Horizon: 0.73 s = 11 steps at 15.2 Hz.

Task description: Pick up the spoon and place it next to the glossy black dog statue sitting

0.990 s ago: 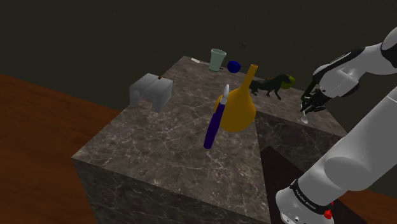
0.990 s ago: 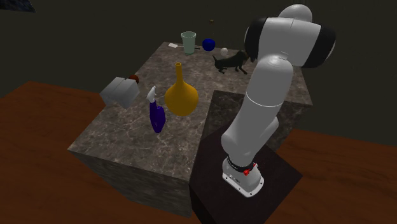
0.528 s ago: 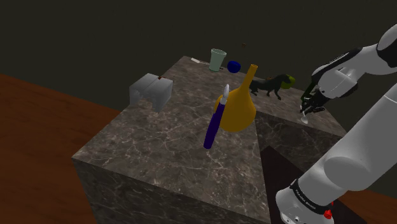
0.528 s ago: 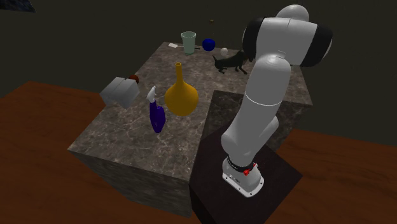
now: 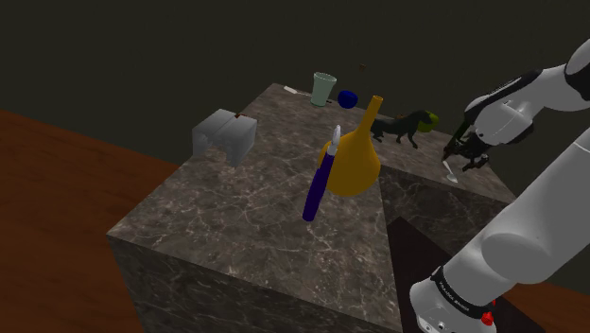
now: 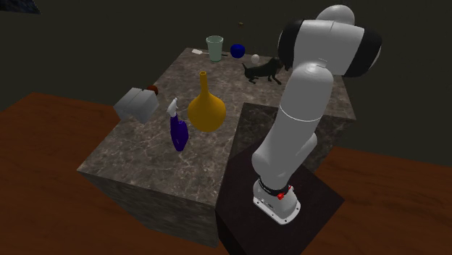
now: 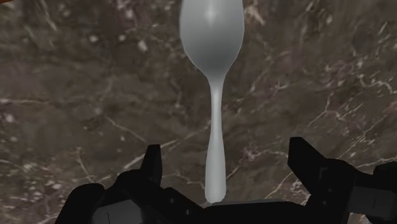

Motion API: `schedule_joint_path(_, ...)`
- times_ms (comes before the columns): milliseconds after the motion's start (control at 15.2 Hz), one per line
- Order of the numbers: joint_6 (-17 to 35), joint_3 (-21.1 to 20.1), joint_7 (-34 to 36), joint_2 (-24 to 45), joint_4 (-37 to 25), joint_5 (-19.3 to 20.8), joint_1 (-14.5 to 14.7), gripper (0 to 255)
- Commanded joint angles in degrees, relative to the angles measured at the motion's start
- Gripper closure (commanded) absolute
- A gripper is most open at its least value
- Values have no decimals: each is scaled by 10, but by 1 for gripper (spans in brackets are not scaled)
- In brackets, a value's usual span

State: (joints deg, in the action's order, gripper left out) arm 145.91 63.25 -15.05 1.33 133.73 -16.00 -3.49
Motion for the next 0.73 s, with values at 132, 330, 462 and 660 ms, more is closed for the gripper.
schedule_joint_path(132, -50, -22, 129, -120, 0, 184, -26, 0)
schedule_joint_path(330, -49, -29, 126, -117, 0, 180, -33, 0)
schedule_joint_path(462, -49, -29, 126, -117, 0, 180, -33, 0)
schedule_joint_path(660, -49, -29, 126, -117, 0, 180, -33, 0)
